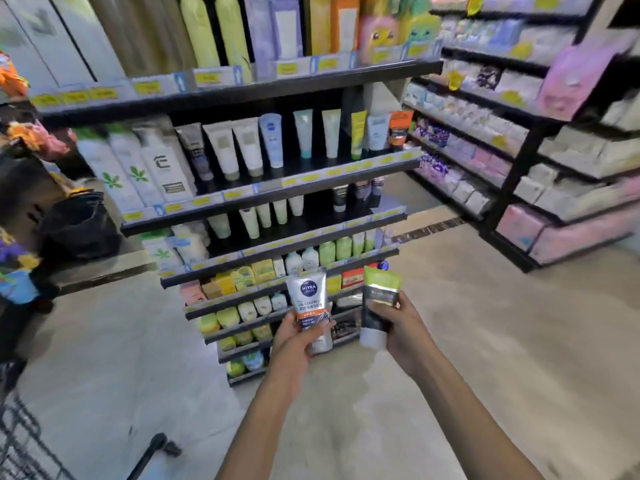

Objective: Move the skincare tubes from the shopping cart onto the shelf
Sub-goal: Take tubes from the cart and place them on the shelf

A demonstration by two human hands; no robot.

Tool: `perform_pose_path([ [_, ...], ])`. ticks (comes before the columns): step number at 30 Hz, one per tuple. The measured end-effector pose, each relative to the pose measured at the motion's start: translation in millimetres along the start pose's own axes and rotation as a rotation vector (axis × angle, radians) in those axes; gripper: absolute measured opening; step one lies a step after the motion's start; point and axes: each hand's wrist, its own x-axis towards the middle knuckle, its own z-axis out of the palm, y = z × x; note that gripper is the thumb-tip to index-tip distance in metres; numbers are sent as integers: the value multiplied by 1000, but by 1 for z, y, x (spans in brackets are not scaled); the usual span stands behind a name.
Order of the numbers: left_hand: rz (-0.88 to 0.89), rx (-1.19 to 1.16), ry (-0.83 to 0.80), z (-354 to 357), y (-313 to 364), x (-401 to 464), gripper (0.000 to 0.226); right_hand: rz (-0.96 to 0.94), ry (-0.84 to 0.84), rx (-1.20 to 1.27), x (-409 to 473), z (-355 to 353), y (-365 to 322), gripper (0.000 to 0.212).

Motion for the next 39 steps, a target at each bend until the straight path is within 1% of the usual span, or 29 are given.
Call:
perform_pose_path([
  [2,-7,20,-8,25,-5,13,50,-21,22,-29,10,-23,-13,57],
  [7,-11,103,-52,72,-15,60,48,-26,67,-48,50,-64,-41,54],
  [10,-6,108,-50,99,-23,100,48,-23,76,-52,79,-82,-61,62],
  [14,7,90,-64,141,-27,154,48,-24,92,-90,121,-104,-94,55],
  [17,25,122,-53,172,-28,195,45,-22,94,-130,154,-120,-119,53],
  [21,40,174,20,206,-29,248,43,-11,81,-159,200,-139,-145,52],
  [25,76,242,81,233,-30,297,40,29,71,-172,248,-153,-159,57],
  [27,78,262,137,246,-29,326,40,46,53,-175,273,-159,-164,61],
  [29,74,303,209,257,-28,355,41,68,27,-184,296,-164,-167,60],
  [32,110,381,260,268,-28,397,44,104,0,-171,329,-173,-168,60],
  [36,194,437,333,280,-26,447,41,136,-40,-169,365,-184,-167,68],
  [39,220,500,336,281,-31,481,48,139,-46,-173,383,-193,-164,69],
])
